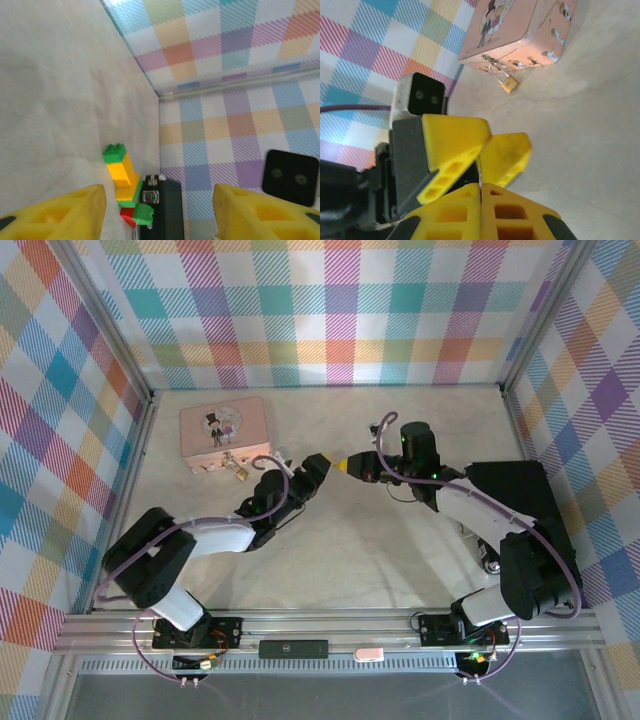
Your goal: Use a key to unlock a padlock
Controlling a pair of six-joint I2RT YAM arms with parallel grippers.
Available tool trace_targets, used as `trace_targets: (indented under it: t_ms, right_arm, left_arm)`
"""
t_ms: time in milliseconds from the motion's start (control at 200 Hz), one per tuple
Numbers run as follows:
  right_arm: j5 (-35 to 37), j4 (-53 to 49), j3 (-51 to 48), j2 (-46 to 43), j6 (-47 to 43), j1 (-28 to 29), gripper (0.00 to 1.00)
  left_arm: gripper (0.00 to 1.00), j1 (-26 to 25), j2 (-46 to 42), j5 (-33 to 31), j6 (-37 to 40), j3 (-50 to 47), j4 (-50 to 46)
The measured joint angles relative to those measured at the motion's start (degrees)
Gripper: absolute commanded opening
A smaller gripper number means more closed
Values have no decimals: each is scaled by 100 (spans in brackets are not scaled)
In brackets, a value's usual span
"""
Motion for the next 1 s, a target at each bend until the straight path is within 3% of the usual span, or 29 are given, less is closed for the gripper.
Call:
trace_targets:
  t_ms: [215, 400, 640, 730, 1000]
  right_arm:
    - [415, -1449, 560, 4, -1388, 13, 0]
    - [979, -1818, 396, -153, -1947, 177, 0]
    - [1757, -1078, -603, -994, -2374, 367, 0]
    - [1893, -643, -872, -1106, -2509, 372, 0]
    - [2000, 560, -1259, -1067, -2813, 413, 0]
  left_arm:
    - [56, 227, -601, 4, 153, 743, -2020]
    - [51, 232, -590, 291, -308, 1051, -2592]
    - [47, 212, 2, 1043, -1241, 1646, -3303]
    - [42, 175, 0, 1104, -1469, 1672, -3355]
    - [41, 35, 15, 1145, -2006, 1764, -3445]
